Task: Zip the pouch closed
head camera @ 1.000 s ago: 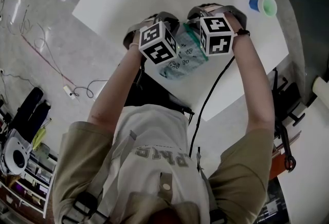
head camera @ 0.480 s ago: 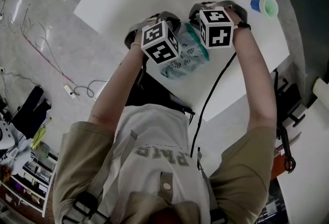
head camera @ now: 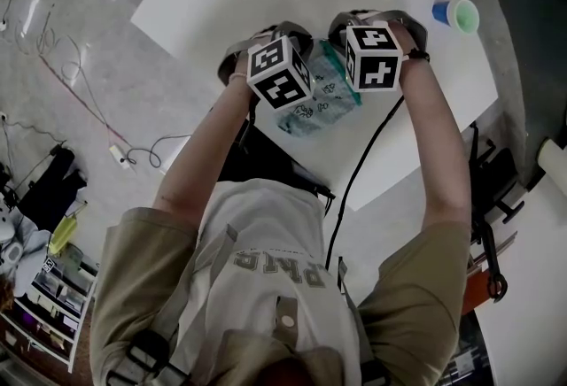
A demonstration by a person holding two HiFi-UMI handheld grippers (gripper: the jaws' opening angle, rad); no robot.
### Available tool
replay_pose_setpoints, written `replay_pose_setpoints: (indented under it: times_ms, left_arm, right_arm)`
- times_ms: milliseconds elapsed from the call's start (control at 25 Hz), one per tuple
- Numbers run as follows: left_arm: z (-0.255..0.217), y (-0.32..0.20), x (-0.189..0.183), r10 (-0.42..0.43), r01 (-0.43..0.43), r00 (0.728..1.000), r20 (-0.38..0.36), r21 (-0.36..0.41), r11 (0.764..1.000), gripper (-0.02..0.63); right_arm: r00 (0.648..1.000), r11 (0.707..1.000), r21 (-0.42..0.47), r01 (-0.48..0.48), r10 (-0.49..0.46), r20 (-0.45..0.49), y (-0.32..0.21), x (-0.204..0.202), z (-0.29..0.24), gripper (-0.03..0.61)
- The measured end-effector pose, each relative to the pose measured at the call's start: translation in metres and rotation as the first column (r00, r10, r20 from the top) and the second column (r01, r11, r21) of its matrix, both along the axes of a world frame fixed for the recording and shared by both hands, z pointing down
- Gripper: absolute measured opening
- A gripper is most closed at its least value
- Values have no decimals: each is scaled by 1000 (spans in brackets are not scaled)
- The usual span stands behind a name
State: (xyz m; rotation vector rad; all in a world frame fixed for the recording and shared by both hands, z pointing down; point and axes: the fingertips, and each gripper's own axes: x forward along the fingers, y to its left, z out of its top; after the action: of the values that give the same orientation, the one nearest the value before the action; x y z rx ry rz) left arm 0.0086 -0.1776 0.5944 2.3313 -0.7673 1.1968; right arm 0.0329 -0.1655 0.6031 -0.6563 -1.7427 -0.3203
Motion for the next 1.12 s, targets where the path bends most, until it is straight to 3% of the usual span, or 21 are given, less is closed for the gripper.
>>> replay_pose_setpoints:
  times_ms: [800, 1120]
  left_arm:
    - [0, -1, 0, -11, 11, 1000, -5, -20, 1000, 12]
    - [0, -1, 0, -13, 13, 1000, -6, -27, 1000, 14]
  right_arm:
    - [988, 989, 22, -149, 148, 46, 1, 4, -1, 2]
    - [986, 986, 38, -161, 159, 56, 3, 7, -1, 2]
